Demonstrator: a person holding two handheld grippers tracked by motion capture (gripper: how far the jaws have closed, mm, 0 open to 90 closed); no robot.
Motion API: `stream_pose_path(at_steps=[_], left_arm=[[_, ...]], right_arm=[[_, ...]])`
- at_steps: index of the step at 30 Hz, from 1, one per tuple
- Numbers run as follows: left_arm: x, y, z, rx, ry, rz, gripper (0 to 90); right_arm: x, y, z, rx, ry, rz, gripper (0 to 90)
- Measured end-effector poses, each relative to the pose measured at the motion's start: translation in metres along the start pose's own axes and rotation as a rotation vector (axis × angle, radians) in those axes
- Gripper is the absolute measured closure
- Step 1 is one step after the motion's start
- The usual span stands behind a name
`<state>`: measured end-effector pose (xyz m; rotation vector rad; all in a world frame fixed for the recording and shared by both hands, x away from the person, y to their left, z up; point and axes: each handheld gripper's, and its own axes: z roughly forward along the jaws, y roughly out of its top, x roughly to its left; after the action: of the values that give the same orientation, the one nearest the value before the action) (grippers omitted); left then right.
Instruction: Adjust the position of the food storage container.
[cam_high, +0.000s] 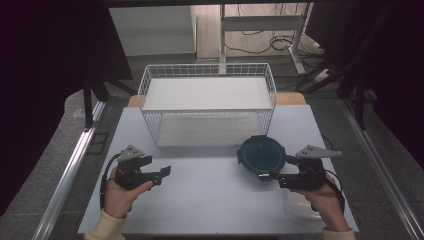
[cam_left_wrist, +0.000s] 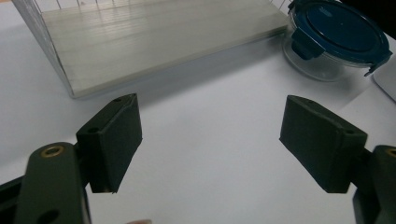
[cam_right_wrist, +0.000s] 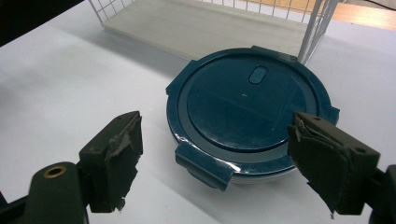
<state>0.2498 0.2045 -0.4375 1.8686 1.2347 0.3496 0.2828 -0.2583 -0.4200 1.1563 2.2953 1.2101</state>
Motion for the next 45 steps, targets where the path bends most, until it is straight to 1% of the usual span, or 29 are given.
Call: stream_pose_path(at_steps=[3, 4, 10, 14, 22, 25, 27, 28, 32, 34, 37, 40, 42, 45], left_arm=[[-0.002, 0.000, -0.002, 0.000, 0.001, 0.004, 19.9], [-0.003, 0.000, -0.004, -0.011, 0.008, 0.007, 19.9], [-0.005, 0.002, -0.005, -0.013, 0.001, 0.015, 20.0], [-0.003, 0.001, 0.000, 0.009, -0.005, 0.009, 19.6], [-0.006, 0.002, -0.001, 0.014, -0.014, 0.009, 19.4], [-0.007, 0.002, -0.001, 0.034, -0.022, 0.007, 22.3], [-0.007, 0.002, -0.002, 0.028, -0.022, 0.009, 22.0], [-0.007, 0.003, -0.002, 0.023, -0.029, 0.007, 22.0], [-0.005, 0.004, -0.002, 0.015, -0.048, 0.007, 22.2], [-0.005, 0.004, -0.002, 0.011, -0.049, 0.004, 21.7], [-0.005, 0.006, -0.002, 0.007, -0.050, 0.009, 21.6], [-0.005, 0.006, -0.002, 0.006, -0.048, 0.011, 21.3], [-0.005, 0.006, -0.002, 0.014, -0.032, 0.016, 21.0], [-0.003, 0.007, -0.003, 0.007, -0.030, 0.007, 21.0]], right_arm=[[-0.001, -0.001, -0.001, 0.003, -0.004, 0.007, 20.1], [0.000, -0.001, -0.002, 0.007, -0.005, 0.012, 20.6], [0.001, 0.000, -0.003, 0.003, -0.001, 0.011, 21.7], [0.000, -0.002, -0.001, 0.013, -0.002, 0.014, 22.7], [0.001, -0.001, -0.004, 0.001, 0.005, 0.018, 23.6], [0.002, 0.000, -0.005, -0.005, 0.006, 0.023, 23.5], [0.002, 0.001, -0.006, -0.005, -0.008, 0.034, 23.9], [0.002, 0.001, -0.007, -0.006, -0.011, 0.038, 24.2], [0.000, 0.005, -0.014, -0.026, -0.008, 0.051, 27.4], [-0.002, 0.006, -0.015, -0.028, 0.003, 0.053, 29.0], [-0.004, 0.007, -0.012, -0.010, -0.001, 0.060, 30.9], [-0.007, 0.009, -0.010, 0.022, -0.013, 0.063, 32.3], [-0.009, 0.014, -0.012, 0.027, -0.020, 0.062, 33.0], [-0.013, 0.022, -0.016, 0.035, -0.025, 0.061, 34.7]])
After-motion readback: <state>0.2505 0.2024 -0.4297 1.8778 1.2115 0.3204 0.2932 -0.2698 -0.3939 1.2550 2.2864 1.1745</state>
